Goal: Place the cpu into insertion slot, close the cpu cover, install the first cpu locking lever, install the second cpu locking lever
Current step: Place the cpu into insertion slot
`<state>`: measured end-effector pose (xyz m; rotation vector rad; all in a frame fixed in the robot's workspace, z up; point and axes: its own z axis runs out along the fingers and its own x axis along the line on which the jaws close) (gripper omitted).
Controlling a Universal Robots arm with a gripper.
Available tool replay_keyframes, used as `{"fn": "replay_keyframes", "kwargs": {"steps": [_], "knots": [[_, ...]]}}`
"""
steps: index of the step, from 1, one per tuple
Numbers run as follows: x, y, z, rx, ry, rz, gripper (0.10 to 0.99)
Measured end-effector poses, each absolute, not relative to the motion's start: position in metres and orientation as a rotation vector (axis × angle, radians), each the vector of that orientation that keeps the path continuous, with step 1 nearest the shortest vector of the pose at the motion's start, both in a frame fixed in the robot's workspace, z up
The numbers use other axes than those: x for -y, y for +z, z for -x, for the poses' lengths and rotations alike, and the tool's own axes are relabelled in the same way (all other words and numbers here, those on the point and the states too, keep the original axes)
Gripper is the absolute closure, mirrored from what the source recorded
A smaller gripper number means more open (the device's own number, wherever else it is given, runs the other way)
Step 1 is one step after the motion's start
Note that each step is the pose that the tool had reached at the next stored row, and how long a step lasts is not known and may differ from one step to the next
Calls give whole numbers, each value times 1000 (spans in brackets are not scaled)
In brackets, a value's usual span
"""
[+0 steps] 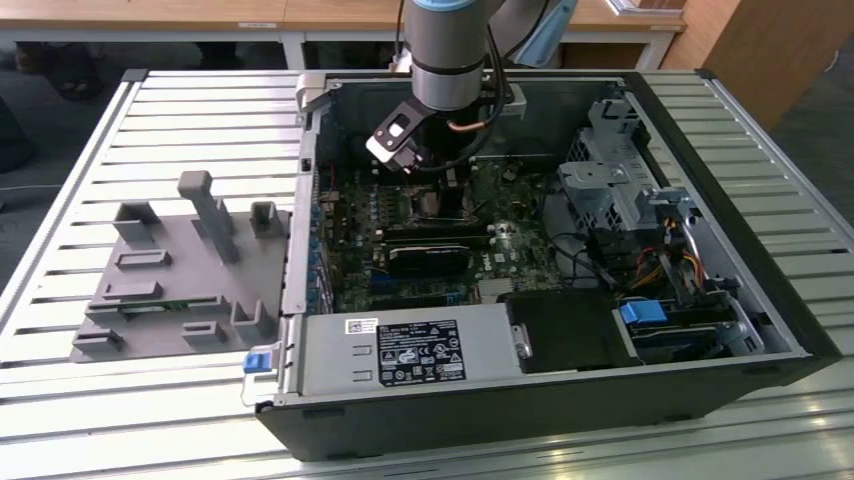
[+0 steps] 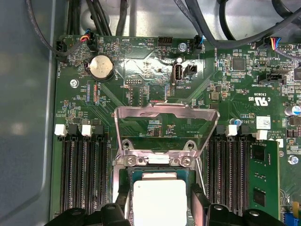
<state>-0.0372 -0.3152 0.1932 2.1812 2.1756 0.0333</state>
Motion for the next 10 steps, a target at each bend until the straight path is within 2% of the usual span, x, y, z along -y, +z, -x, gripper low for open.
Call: {"fn": "replay_keyframes", "kwargs": {"steps": [10], "knots": [[315, 194, 38, -2176, 34, -2182, 490]]}}
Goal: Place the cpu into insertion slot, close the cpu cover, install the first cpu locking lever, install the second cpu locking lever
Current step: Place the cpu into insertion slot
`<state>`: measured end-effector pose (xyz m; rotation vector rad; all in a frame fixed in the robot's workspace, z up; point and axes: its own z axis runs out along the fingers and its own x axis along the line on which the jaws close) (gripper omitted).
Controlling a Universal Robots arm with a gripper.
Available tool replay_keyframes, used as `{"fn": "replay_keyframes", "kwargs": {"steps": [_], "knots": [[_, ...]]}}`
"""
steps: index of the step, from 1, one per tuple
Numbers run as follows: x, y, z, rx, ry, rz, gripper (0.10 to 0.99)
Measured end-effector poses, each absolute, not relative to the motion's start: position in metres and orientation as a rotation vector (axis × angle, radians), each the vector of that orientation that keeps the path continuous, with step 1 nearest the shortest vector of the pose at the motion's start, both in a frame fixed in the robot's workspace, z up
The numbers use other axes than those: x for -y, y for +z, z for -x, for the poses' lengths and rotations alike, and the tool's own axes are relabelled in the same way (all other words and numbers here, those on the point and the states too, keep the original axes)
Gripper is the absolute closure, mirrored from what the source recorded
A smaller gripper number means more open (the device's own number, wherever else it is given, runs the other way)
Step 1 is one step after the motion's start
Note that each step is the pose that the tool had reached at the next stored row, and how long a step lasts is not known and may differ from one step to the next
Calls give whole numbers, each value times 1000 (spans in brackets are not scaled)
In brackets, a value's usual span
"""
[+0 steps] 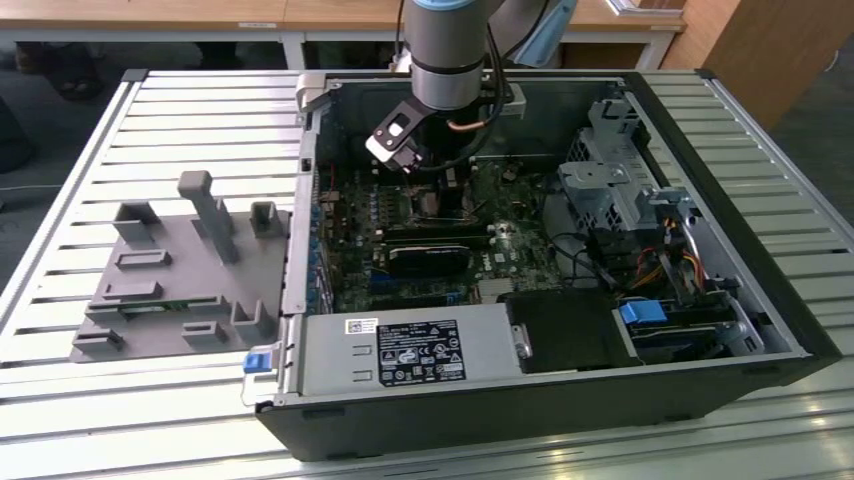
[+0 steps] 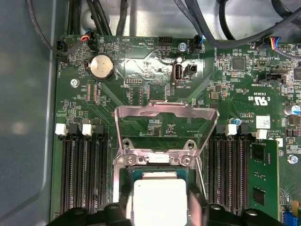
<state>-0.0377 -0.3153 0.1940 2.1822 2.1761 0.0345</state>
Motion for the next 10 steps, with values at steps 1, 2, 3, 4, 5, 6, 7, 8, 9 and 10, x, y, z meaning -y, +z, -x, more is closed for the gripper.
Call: {"fn": "replay_keyframes", "kwargs": {"steps": [1, 2, 3, 4, 5, 6, 7, 8, 9, 10], "knots": [[315, 194, 38, -2176, 35, -2183, 490], [315, 194, 38, -2177, 37, -2183, 553], [315, 194, 38, -2177, 38, -2183, 553], [315, 194, 38, -2178, 39, -2184, 553], [315, 194, 38, -2178, 40, -2184, 553], [315, 195, 38, -2178, 41, -2185, 553], [315, 195, 38, -2179, 41, -2185, 553], [315, 196, 38, -2179, 42, -2185, 553], [315, 196, 38, -2179, 42, -2186, 553], [315, 196, 38, -2178, 42, -2187, 553]]}}
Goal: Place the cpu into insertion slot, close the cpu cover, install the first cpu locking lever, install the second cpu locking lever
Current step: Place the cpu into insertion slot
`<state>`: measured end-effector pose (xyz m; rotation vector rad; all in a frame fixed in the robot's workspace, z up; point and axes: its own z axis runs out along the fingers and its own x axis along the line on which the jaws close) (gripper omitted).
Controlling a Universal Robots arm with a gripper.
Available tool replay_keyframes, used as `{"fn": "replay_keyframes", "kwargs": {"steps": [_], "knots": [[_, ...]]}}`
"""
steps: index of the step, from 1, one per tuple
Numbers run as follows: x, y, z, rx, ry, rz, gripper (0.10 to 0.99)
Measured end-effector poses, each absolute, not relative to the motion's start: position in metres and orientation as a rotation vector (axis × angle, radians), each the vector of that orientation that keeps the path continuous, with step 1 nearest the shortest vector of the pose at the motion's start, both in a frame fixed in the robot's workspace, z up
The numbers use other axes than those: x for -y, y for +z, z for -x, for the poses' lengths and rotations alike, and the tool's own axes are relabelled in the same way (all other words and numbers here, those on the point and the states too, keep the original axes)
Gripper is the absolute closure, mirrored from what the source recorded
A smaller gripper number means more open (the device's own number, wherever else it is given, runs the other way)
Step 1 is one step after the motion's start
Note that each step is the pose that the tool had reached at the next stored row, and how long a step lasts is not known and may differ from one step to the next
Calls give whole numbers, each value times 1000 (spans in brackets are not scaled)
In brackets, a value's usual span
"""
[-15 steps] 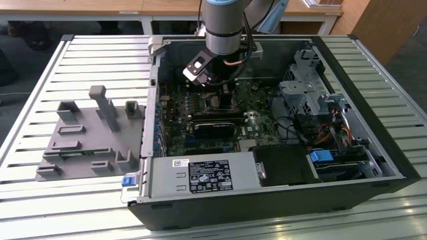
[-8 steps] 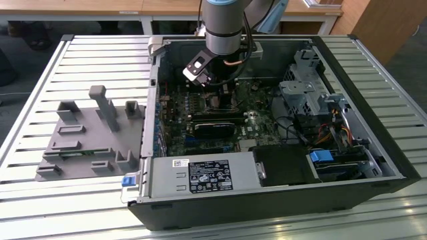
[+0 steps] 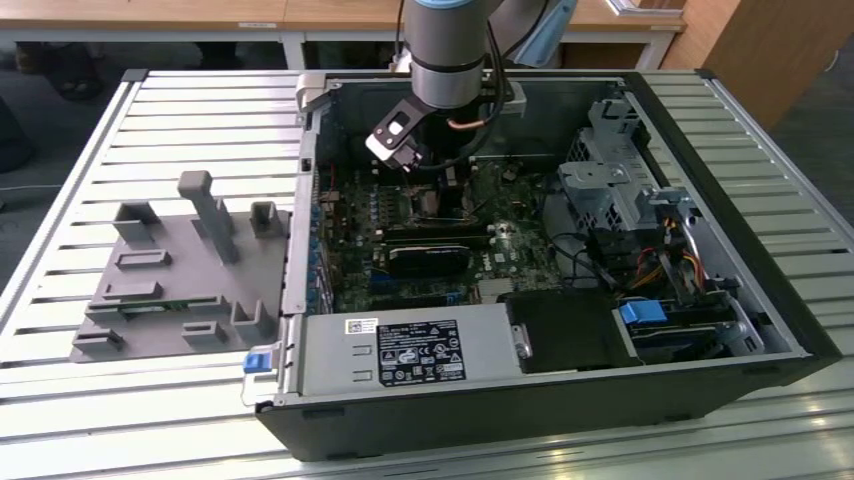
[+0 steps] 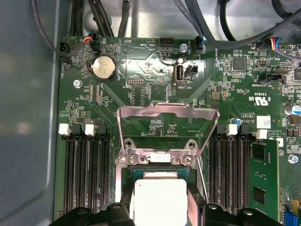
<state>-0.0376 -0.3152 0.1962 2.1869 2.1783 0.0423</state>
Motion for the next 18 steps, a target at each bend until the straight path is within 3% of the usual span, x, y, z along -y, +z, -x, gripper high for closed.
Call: {"fn": "replay_keyframes", "kwargs": {"steps": [14, 18], "knots": [[315, 194, 38, -2172, 42, -2193, 553], [315, 194, 38, -2172, 42, -2193, 475]]}}
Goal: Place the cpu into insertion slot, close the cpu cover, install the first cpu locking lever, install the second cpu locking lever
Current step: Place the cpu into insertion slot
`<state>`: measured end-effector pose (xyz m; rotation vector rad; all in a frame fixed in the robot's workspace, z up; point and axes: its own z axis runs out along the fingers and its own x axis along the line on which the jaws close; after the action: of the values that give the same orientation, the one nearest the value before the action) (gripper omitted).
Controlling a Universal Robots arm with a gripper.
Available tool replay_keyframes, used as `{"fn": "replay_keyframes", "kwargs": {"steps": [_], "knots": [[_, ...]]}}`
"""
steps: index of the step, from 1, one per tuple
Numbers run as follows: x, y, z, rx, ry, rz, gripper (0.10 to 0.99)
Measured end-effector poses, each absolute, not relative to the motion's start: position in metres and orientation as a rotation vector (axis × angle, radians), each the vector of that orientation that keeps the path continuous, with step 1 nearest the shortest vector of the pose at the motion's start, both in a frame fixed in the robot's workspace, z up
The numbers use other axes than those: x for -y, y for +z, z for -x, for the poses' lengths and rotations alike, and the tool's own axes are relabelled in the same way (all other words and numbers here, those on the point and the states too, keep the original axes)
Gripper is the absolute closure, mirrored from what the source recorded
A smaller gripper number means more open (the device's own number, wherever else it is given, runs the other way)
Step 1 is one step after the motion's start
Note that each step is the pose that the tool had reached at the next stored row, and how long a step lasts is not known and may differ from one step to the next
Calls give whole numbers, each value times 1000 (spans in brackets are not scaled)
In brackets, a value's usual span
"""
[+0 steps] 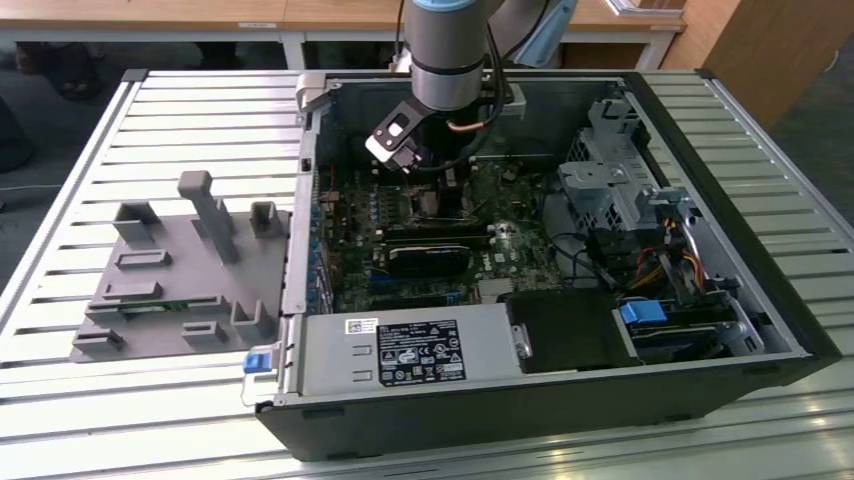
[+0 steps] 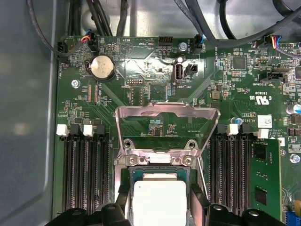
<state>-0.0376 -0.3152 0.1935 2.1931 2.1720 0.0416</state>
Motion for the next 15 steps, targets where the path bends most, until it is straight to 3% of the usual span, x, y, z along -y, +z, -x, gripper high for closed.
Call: {"fn": "replay_keyframes", "kwargs": {"steps": [12, 15], "knots": [[315, 204, 38, -2172, 41, -2194, 475], [315, 208, 38, -2173, 40, -2194, 553]]}}
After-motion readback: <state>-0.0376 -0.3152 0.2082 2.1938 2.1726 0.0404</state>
